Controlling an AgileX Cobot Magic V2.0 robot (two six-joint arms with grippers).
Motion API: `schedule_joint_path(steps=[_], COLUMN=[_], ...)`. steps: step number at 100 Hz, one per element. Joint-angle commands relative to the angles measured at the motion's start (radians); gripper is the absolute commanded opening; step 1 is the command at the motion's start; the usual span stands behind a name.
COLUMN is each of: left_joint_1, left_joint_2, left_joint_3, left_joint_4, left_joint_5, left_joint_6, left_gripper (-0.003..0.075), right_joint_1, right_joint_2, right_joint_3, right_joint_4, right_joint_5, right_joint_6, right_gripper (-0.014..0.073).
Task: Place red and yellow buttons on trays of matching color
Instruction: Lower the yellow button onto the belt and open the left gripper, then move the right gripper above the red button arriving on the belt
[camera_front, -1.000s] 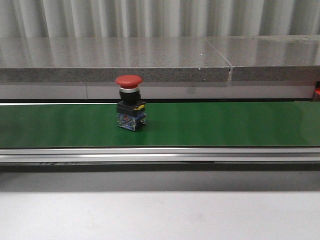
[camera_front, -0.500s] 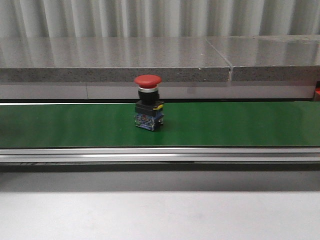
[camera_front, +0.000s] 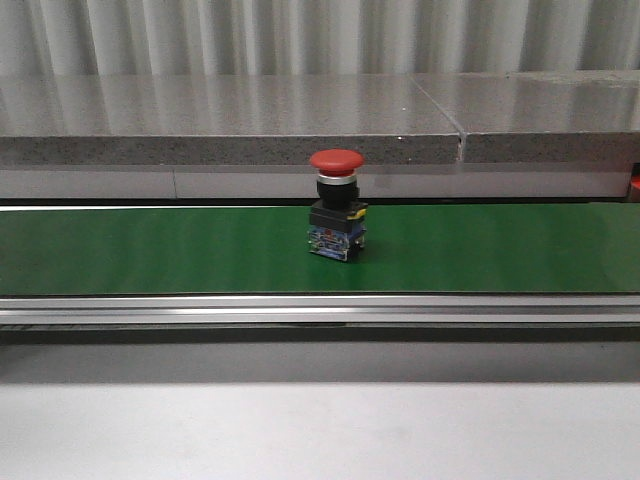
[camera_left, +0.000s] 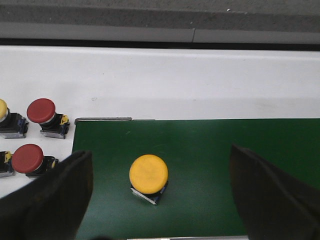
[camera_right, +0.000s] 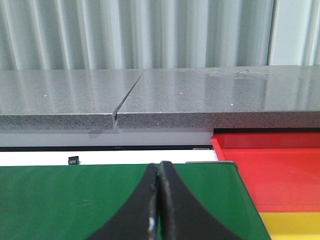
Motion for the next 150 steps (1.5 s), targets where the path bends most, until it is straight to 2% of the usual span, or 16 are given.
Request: schedule_joint_path(steps=[1,12,24,38,53,111,132,150], left_joint_1=[-0.028,-0.052,-0.057,-0.057,-0.057,-0.057,-0.057,-0.057], left_joint_2=[-0.108,-0.221,-0.359,-0.499,-0.603,-0.637,-0.637,-0.637], left_joint_3=[0.042,0.151,0.262,0.365,0.433,0.453,0.453,0.453], left_joint_4=[-0.003,-0.007,-0.018,-0.018,-0.018,-0.018,-0.018,-0.018], left_joint_5=[-0.098,-0.142,-0.171,-0.186,-0.194,-0.192,-0.192,-0.192], left_joint_6=[0.003,0.003,0.003,0.003,0.003,0.003,0.003,0.003], left_gripper=[0.0543,0.051,0.0411,0.0221,-0.002,-0.002,-0.002,-0.002], right_joint_1=[-0.003,-0.003,-0.003,-0.003,-0.003,-0.003,-0.003,-0.003], right_joint_2=[-0.004,-0.004,-0.004,-0.004,-0.004,-0.004,0.03,0.226], right_joint_3=[0.001,0.001,0.001,0.001,0.001,-0.017,-0.192,-0.423], right_joint_4=[-0.01,-0.01,-0.01,-0.01,-0.01,0.012,0.061,0.061], right_joint_5=[-0.082,-0.082,-0.082,-0.082,-0.082,-0.103,0.168,0.509], right_joint_6=[-0.003,-0.003,-0.003,-0.003,-0.003,-0.003,-0.003,-0.003], right_gripper=[-0.0067,-0.0067,-0.0067,-0.0067,-0.0067,-0.0067,-0.0067,-0.0067])
